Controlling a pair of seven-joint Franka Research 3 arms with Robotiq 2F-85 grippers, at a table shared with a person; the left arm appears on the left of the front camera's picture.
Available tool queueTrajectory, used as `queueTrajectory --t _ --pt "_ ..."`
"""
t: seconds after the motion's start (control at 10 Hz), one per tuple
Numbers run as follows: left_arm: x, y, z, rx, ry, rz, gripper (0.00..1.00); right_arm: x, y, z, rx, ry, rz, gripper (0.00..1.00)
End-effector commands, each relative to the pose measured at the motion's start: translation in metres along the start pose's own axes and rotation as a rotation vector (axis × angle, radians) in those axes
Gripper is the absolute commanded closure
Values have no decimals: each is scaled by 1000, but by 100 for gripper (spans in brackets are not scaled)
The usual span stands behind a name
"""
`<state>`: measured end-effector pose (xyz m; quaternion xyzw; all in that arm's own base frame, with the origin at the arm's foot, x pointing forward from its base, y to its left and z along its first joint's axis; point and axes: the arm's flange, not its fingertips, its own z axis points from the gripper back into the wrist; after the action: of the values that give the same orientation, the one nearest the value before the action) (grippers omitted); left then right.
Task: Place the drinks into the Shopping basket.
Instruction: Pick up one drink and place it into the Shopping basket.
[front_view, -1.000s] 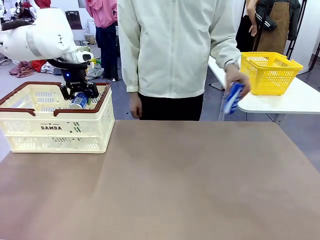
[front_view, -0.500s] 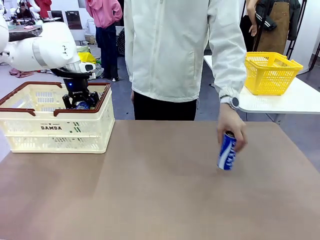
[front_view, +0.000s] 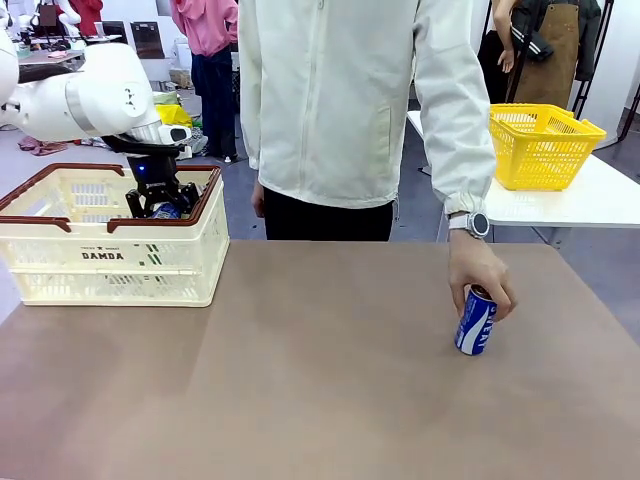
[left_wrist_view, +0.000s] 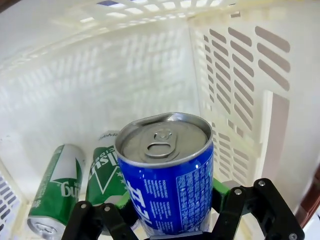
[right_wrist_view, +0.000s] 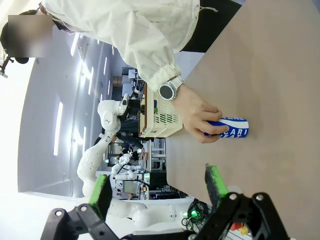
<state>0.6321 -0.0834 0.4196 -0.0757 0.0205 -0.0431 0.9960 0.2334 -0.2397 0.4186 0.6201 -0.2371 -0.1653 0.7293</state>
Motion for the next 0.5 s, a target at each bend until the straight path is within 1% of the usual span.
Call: queueTrajectory --t 0.0,0.1,0.4 --pt "3 0 4 -19 10 -1 7 0 0 1 6 10 22 0" --pt "2 0 7 -23 2 2 0 0 0 1 6 10 22 0" --pt "-2 1 14 -37 -20 3 0 0 0 1 6 10 22 0"
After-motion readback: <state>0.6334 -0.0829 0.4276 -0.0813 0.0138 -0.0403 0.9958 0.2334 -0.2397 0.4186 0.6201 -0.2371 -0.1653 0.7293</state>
